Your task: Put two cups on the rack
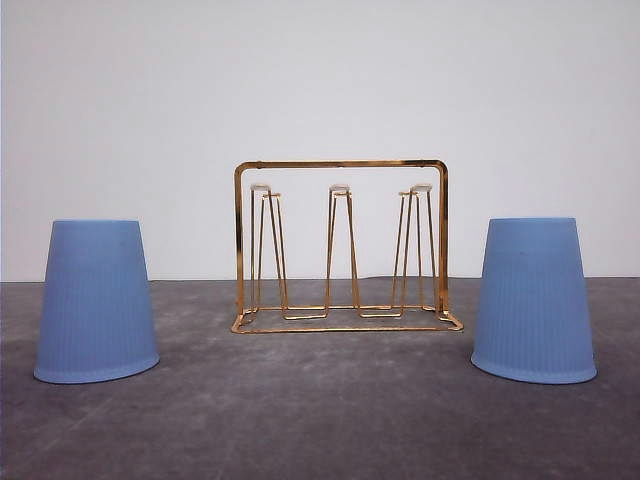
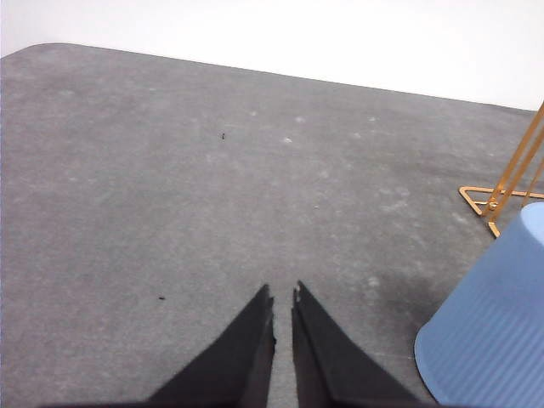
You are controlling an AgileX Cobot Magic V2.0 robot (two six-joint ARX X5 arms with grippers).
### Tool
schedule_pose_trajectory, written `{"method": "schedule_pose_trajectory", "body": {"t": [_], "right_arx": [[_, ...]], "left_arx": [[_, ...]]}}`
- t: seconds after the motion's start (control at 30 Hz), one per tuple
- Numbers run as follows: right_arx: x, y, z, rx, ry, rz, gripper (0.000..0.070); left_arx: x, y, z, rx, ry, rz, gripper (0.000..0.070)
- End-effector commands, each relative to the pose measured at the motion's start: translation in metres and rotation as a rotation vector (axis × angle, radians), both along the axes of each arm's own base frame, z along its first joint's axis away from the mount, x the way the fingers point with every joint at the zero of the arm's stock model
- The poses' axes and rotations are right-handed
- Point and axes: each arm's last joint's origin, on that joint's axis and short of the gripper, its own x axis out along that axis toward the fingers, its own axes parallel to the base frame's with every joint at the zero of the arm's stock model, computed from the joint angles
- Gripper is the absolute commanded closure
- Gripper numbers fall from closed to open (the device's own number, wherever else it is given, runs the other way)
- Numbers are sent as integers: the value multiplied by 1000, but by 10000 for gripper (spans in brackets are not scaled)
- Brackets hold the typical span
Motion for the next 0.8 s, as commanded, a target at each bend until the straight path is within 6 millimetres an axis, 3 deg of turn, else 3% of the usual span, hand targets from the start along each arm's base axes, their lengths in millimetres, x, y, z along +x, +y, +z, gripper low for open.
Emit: {"method": "schedule_pose_trajectory", "body": {"t": [0.0, 0.77], "right_arx": [[0, 0, 0, 10, -8, -2, 700], [0, 1, 0, 15, -9, 11, 700]], "left_arx": [[1, 0, -5, 1, 13, 2, 678], [1, 0, -4, 0, 10, 2, 678]]}}
